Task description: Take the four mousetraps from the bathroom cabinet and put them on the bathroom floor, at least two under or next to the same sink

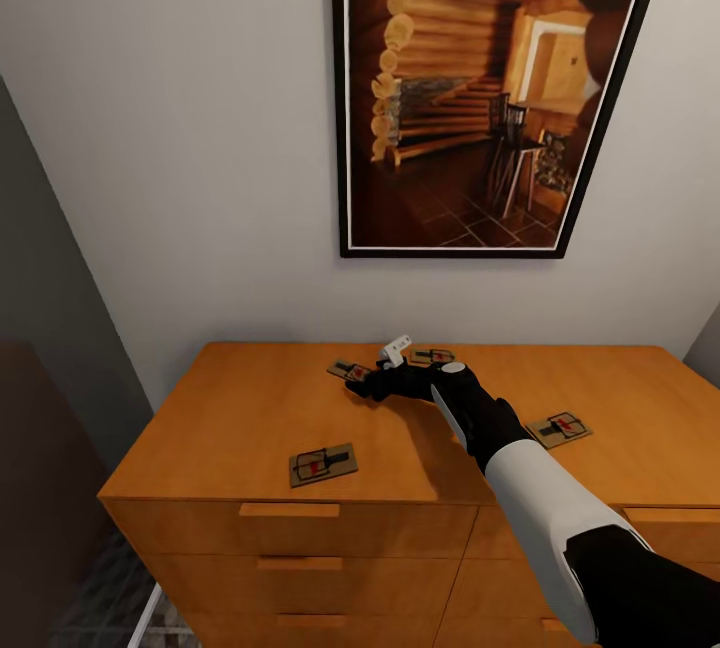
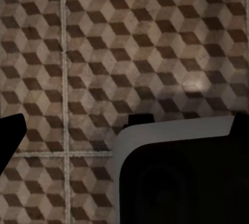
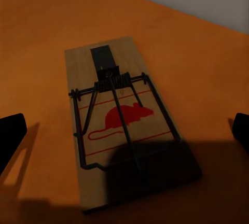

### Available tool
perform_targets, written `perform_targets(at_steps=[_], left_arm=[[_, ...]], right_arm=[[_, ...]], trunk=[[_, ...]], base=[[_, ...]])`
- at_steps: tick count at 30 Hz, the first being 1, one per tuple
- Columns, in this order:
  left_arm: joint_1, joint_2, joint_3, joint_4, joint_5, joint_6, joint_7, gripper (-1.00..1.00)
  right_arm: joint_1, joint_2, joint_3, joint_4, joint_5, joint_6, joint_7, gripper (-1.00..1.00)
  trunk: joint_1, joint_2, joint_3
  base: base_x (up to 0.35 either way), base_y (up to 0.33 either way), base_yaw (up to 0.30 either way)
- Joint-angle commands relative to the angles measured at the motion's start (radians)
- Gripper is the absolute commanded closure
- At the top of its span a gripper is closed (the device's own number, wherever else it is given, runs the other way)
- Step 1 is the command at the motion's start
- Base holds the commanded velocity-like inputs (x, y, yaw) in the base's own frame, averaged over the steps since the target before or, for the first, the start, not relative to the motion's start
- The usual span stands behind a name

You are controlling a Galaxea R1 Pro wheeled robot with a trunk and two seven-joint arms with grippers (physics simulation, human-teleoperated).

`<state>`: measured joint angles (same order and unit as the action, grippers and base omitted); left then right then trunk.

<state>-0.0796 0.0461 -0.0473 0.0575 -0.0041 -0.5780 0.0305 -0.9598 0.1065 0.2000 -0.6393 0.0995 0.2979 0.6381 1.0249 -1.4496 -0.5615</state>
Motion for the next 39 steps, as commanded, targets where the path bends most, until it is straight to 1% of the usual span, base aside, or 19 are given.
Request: perform_targets(at_steps=[1, 24, 25, 39], left_arm=[[-0.002, 0.0, -0.005, 0.004, 0.0, -0.006, 0.003, -1.0], [-0.002, 0.0, -0.005, 0.004, 0.0, -0.006, 0.003, -1.0], [-0.002, 0.0, -0.005, 0.004, 0.0, -0.006, 0.003, -1.0], [-0.002, 0.0, -0.005, 0.004, 0.0, -0.006, 0.003, -1.0]], right_arm=[[0.0, 0.001, -0.001, 0.012, 0.019, 0.003, 0.005, -1.0], [0.0, 0.001, -0.001, 0.012, 0.019, 0.003, 0.005, -1.0], [0.0, 0.001, -0.001, 0.012, 0.019, 0.003, 0.005, 1.0], [0.0, 0.001, -0.001, 0.013, 0.019, 0.003, 0.003, 1.0]], trunk=[[0.0, 0.0, -0.001], [0.0, 0.0, -0.001], [0.0, 0.0, -0.001], [0.0, 0.0, -0.001]], base=[[0.0, 0.0, 0.0], [0.0, 0.0, 0.0], [0.0, 0.0, 0.0], [0.0, 0.0, 0.0]])
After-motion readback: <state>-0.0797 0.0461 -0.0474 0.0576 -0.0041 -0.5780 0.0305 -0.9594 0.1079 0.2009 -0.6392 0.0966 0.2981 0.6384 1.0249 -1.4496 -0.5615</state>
